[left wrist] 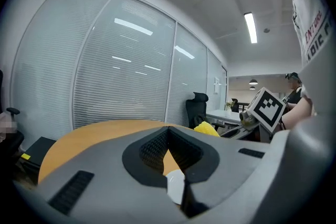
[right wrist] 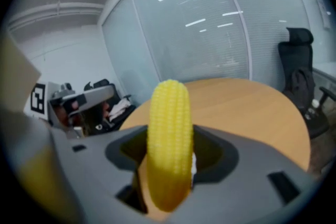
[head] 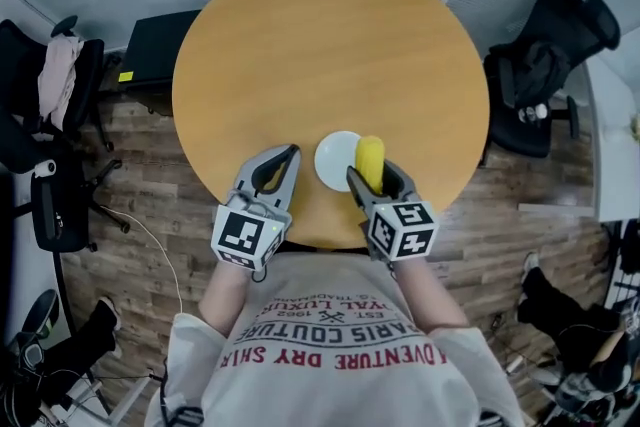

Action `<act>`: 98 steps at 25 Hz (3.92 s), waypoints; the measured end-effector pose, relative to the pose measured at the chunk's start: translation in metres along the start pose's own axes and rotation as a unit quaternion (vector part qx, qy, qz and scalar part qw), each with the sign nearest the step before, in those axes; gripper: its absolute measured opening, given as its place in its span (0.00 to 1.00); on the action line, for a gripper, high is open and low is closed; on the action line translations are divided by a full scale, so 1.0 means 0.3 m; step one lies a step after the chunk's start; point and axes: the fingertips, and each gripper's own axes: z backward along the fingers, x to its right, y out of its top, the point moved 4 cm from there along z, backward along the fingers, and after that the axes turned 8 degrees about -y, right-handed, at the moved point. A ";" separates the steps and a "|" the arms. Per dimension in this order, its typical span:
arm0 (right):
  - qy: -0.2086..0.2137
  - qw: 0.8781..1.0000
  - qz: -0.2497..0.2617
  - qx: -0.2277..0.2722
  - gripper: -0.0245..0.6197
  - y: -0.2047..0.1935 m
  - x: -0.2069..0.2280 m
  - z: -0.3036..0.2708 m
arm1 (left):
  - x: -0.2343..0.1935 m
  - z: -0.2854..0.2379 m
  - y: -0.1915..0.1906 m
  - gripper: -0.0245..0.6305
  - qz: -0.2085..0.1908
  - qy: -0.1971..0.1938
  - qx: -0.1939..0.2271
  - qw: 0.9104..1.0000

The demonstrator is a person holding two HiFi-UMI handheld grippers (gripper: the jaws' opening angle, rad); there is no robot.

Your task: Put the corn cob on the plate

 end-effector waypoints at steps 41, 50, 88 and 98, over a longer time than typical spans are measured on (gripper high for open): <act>-0.030 0.982 0.011 -0.188 0.45 -0.314 0.070 -0.373 | -0.111 -0.089 -0.218 0.09 0.058 -0.006 -0.080 0.995; -0.025 0.993 0.008 -0.117 0.38 -0.184 0.059 -0.208 | -0.001 -0.026 -0.165 0.09 0.061 0.022 -0.064 0.996; 0.021 0.966 0.110 0.233 0.08 0.273 0.012 0.339 | 0.227 0.028 0.199 0.09 -0.048 0.036 0.057 0.997; 0.009 0.973 0.096 0.209 0.08 0.257 -0.001 0.320 | 0.203 0.049 0.187 0.09 -0.044 0.036 0.050 0.997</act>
